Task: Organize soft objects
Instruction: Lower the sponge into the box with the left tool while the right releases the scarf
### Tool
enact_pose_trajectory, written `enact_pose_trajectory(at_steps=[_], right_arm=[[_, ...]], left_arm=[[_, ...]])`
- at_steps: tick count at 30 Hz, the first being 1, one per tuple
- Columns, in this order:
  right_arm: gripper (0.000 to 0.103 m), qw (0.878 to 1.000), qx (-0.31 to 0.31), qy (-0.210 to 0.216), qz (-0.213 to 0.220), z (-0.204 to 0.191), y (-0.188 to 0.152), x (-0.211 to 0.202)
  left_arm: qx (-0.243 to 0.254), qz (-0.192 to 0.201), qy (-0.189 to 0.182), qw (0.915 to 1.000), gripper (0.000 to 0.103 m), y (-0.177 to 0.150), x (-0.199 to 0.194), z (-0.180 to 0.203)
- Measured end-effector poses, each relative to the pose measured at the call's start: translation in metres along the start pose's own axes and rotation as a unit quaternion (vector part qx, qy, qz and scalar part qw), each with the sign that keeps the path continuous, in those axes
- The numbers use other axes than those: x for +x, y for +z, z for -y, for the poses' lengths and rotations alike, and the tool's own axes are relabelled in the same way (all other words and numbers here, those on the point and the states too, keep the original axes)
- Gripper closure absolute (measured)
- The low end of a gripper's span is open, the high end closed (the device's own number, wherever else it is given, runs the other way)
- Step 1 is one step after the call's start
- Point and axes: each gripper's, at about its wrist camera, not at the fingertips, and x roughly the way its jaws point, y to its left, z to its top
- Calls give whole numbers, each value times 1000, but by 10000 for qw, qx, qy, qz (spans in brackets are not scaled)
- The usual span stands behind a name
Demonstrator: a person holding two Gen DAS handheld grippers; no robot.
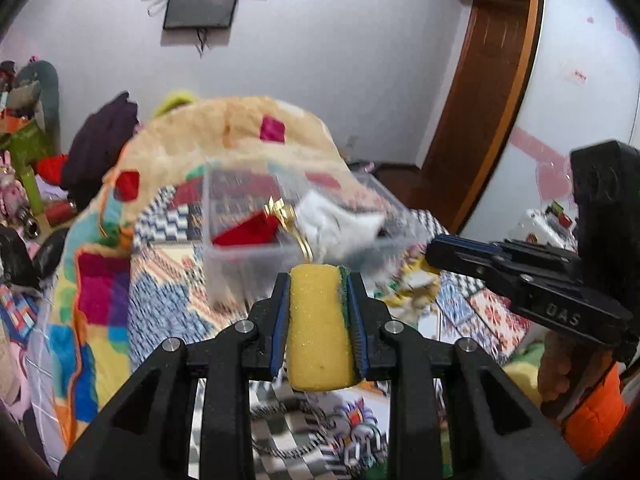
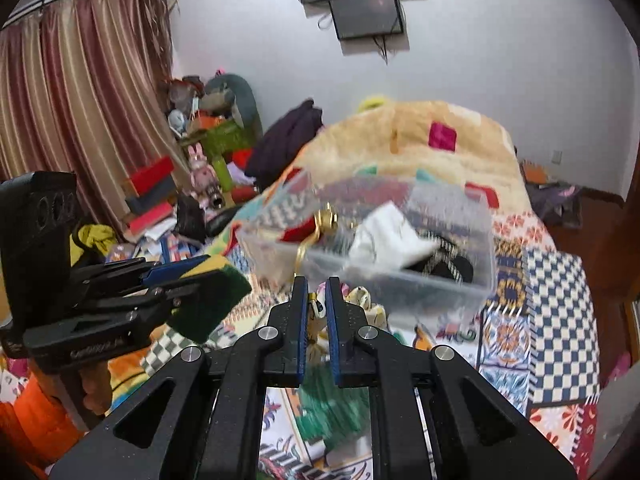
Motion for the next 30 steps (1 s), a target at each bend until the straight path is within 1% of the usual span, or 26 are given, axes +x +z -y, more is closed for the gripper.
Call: enact_pose_trajectory(at_steps=[3, 7, 13, 16, 18, 21, 26, 30], right_arm=[[95, 9998, -24, -42, 170, 1, 10, -4], [95, 9990, -39, -156, 424, 5, 26, -10], [95, 9960, -23, -439, 784, 16, 46, -16], [95, 9949, 18, -570, 835, 24, 51, -15], [95, 9940, 47, -722, 819, 30, 52, -10], [95, 9936, 120, -892, 678, 40, 51, 4], [95, 9944, 287, -971, 305, 57, 40, 30], [95, 9939, 383, -1032, 4, 67, 31, 46]], left_arm=[[7, 177, 66, 9998, 76, 14, -2, -4], [24, 315, 124, 9994, 76, 25, -1, -6], [86, 405, 204, 9989, 76, 44, 11, -10], [79, 383, 234, 9990, 76, 52, 23, -13], [70, 357, 268, 9990, 76, 55, 33, -16], [32, 252, 273, 9993, 76, 59, 50, -20], [-22, 18, 289, 9996, 76, 60, 81, -27], [9, -183, 383, 9991, 76, 57, 101, -29]])
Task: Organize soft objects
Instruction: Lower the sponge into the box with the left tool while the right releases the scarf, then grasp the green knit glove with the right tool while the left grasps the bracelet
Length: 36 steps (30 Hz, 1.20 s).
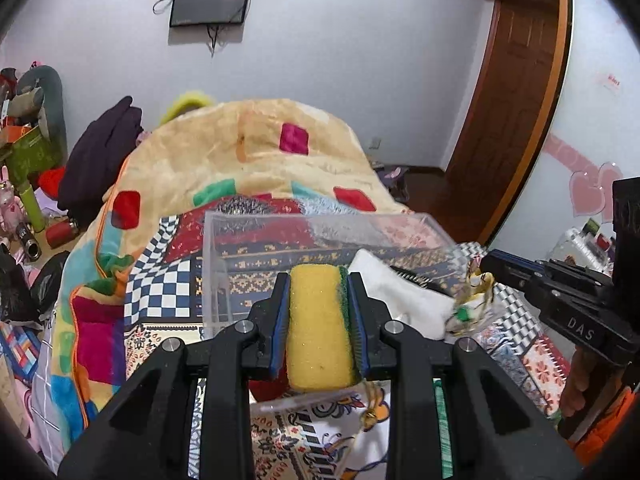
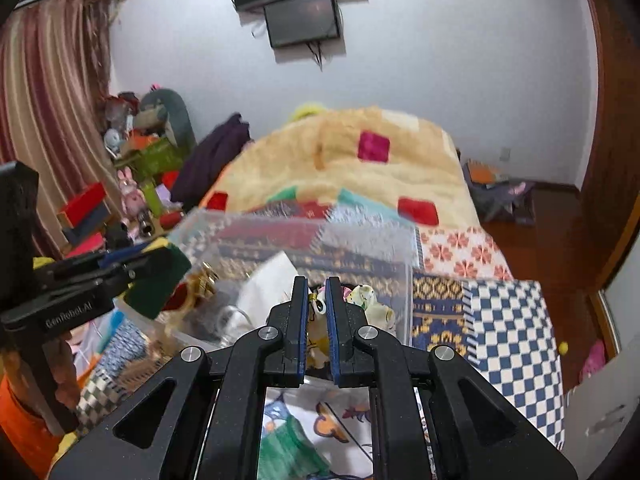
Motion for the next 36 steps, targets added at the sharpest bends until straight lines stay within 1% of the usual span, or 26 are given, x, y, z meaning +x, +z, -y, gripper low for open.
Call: enact_pose_trajectory(at_steps=[4, 9, 11, 12, 13, 14, 15, 16, 19, 20, 22, 24, 26, 28, 29, 30, 31, 34, 36], right_arm=[[95, 9996, 21, -26, -269, 3, -8, 12], [95, 9989, -32, -67, -461, 1, -11, 20], [95, 9987, -85, -144, -485, 0, -12, 19], [95, 9986, -100, -166, -487, 0, -11, 20], [94, 9985, -134, -185, -506, -1, -11, 19], [93, 9982, -172, -219, -527, -1, -10, 17], [88, 9981, -190, -248, -536, -1, -10, 18], [82, 9978, -212, -287, -557, -1, -9, 16], [70, 9981, -142, -238, -548, 3, -7, 14], [68, 9984, -92, -208, -527, 5, -6, 11], [60, 9987, -13, -154, -481, 8, -4, 7], [55, 9992, 32, -101, -385, 9, -1, -2], [50, 9996, 9, -79, -275, 6, 1, -11], [44, 9999, -52, -79, -81, 3, 5, -24], [43, 9999, -72, -66, -27, 1, 6, -27], [41, 9999, -106, -26, 42, -1, 7, -32], [37, 9998, -144, 35, 113, -3, 8, -38], [27, 9992, -244, 135, 290, -11, 10, -50], [27, 9988, -298, 221, 309, -15, 8, -55]], left_arm=[[34, -146, 14, 9999, 75, -3, 15, 0], [98, -230, 24, 9997, 75, -4, 22, 4], [139, -276, 43, 9995, 72, -5, 23, 5], [158, -297, 66, 9994, 67, -5, 23, 6], [169, -320, 83, 9993, 59, -5, 23, 6], [174, -335, 101, 9992, 55, -6, 23, 6], [179, -339, 132, 9992, 50, -7, 22, 6], [186, -336, 156, 9991, 47, -8, 21, 6], [191, -318, 214, 9991, 43, -11, 17, 4], [173, -311, 216, 9991, 43, -11, 15, 3], [154, -291, 218, 9992, 43, -10, 10, 2], [169, -197, 206, 9994, 42, -10, -1, 2], [192, -62, 201, 9996, 36, -9, -13, 3], [222, 77, 195, 9995, 29, -8, -25, 6], [244, 151, 193, 9994, 27, -8, -32, 7], [255, 193, 197, 9993, 24, -8, -36, 8], [261, 239, 199, 9992, 21, -7, -41, 9], [242, 292, 153, 9992, 16, -9, -53, 9], [227, 272, 140, 9993, 16, -11, -59, 9]])
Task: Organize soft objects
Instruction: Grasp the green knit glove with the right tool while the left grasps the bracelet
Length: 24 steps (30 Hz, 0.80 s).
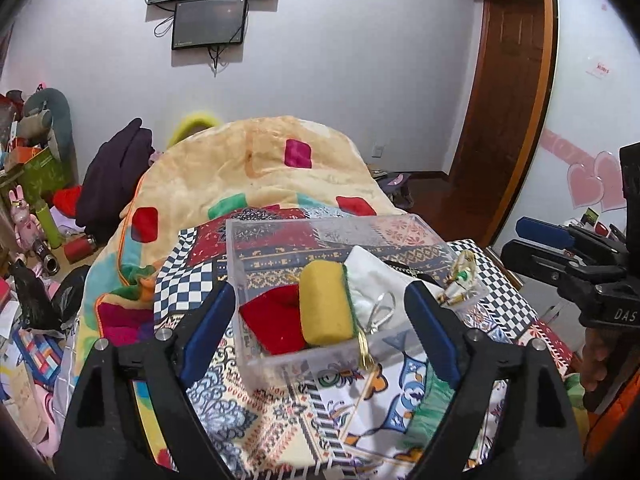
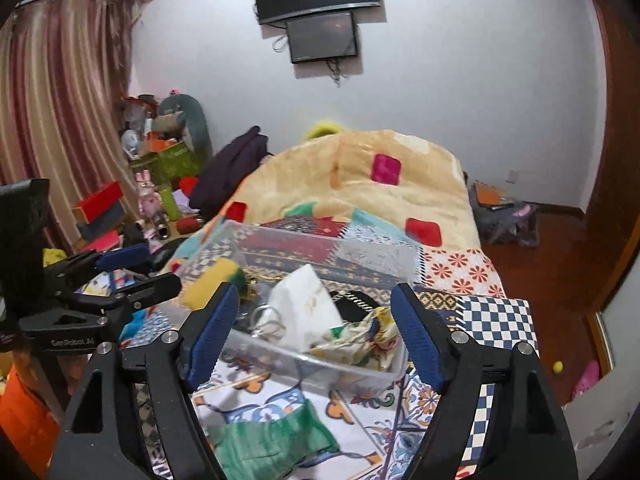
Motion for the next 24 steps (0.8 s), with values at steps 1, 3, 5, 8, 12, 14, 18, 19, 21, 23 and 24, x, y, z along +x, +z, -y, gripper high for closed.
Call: enact_pose_trajectory(at_steps=[1, 3, 5, 8, 12, 14, 18, 19, 21, 23, 24], right_arm=[[27, 10000, -24, 13, -12, -2, -2, -2], [27, 9999, -85, 40, -78, -5, -9, -4], [23, 9997, -121, 56, -197, -7, -18, -4], [18, 9989, -100, 135, -445, -10, -33, 1], [18, 9944, -8, 273, -1024, -15, -58, 23], [18, 9920, 65, 315, -1217, -16, -67, 31], [18, 9857, 273, 486, -1590, -15, -85, 42], [18, 9850, 286, 490, -1628, -15, -87, 42], [18, 9826, 316, 525, -1751, -15, -94, 46], [18, 9812, 312, 517, -1835, -18, -100, 48], [18, 9806, 295, 510, -1867, -19, -101, 49]], left_arm=[[-7, -11, -14, 10000, 15, -2, -3, -1], [-25, -61, -39, 10000, 13, -9, -9, -2], [-35, -164, -16, 9999, 8, -19, -12, -4], [10, -404, 51, 9992, 7, -37, -13, -5], [-84, -834, -6, 9965, 7, -62, -8, -9], [-128, -999, -33, 9949, 7, -73, -6, -10], [-198, -1260, -58, 9918, 7, -96, -5, -11], [-200, -1302, -56, 9913, 7, -100, -6, -11], [-173, -1359, -26, 9906, 7, -110, -7, -10], [-138, -1388, 6, 9902, 8, -119, -10, -9], [-128, -1402, 0, 9900, 11, -121, -11, -9]])
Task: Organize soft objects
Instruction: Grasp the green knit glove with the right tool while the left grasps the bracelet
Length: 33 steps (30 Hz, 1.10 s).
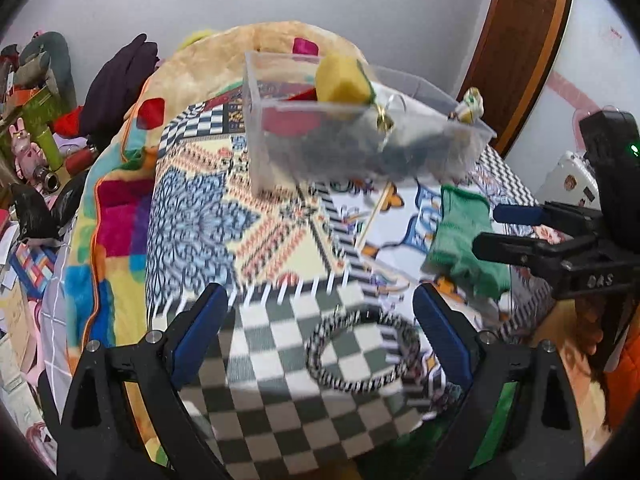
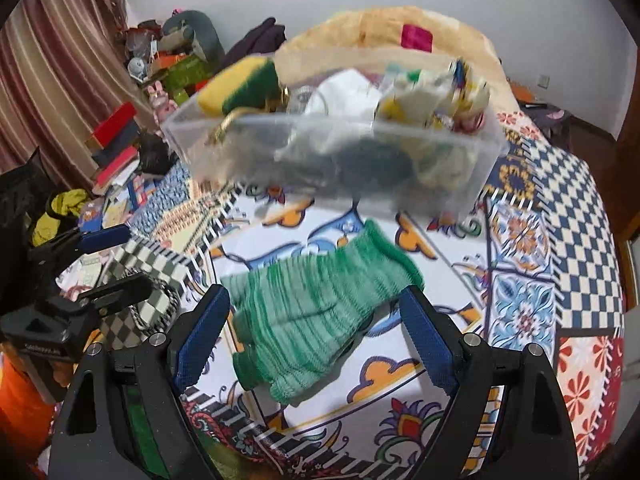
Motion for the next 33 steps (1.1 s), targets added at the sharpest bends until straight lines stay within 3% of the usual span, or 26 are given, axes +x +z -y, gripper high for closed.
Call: enact_pose_trajectory(at_steps=[3, 6, 8, 10, 15, 21, 33], right_arm=[[22, 9998, -119, -42, -132, -3, -3, 7], [41, 9996, -183, 31, -220, -3, -6, 9], [47, 9996, -226, 22, -191, -4, -6, 9], [64, 9993, -318, 83, -172, -7, -6, 8], [81, 9988, -489, 82, -36, -15, -7, 4], [86, 9976, -620, 48, 304, -20, -4, -9], [87, 9910, -827, -23, 1049, -32, 16, -50]], left_arm=[[15, -73, -23, 10000, 27, -9, -1, -1], [-34, -79, -52, 9999, 42, -14, -3, -4], [-55, -54, -60, 10000, 54, -16, -5, -6], [-88, -67, -138, 9998, 71, -15, -5, -7], [-70, -119, -288, 9995, 92, -15, -3, -5], [28, 100, -318, 9994, 97, -8, -12, 3], [191, 913, -342, 9951, 97, 37, -42, 17]])
